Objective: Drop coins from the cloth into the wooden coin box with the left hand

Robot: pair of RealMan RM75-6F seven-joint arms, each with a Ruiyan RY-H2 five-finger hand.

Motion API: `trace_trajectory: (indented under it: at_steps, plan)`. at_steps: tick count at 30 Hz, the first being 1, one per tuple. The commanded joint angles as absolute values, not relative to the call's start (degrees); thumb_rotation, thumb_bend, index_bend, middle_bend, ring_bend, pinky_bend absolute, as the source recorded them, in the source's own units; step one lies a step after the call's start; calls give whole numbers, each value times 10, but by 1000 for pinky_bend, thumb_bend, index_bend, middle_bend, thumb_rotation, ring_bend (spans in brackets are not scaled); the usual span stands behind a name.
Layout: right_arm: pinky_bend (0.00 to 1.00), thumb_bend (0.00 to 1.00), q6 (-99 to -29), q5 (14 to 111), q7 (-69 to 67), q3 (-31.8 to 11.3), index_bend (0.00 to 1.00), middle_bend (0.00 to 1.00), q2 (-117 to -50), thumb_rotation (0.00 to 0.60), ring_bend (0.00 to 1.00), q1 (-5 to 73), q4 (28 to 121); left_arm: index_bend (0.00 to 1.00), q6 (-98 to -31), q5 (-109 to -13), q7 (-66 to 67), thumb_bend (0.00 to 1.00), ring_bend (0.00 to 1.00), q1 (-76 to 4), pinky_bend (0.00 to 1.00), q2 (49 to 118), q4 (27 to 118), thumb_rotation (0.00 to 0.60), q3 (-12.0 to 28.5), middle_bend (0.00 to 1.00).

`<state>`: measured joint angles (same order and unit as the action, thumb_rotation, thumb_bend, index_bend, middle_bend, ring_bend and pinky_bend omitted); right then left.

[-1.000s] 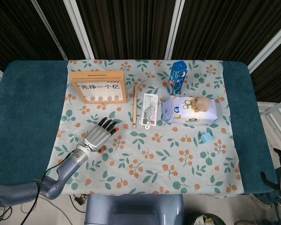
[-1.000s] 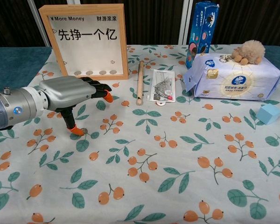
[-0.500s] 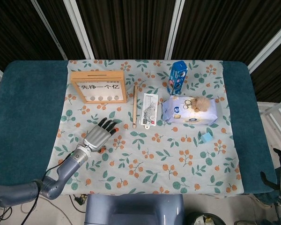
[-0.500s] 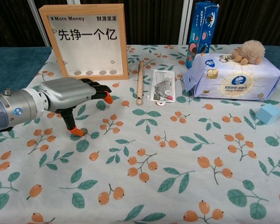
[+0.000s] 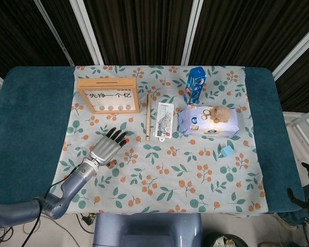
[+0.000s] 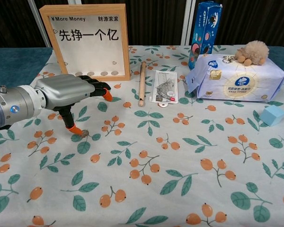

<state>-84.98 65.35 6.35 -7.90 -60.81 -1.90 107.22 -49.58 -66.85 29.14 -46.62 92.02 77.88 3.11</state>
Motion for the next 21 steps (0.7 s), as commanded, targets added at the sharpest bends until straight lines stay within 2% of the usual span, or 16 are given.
trace_trajectory:
  at_steps: [1,21]
  plan:
    - [0,369,-850,653,63,-79,174,46,-608,600,0,-19,1072,170,-495,-667,292,32,0,-466,0,921,778,600,31,0]
    - [0,369,-850,651,61,-80,174,46,-606,600,0,-19,1074,176,-482,-655,304,32,0,-472,0,923,778,600,30,0]
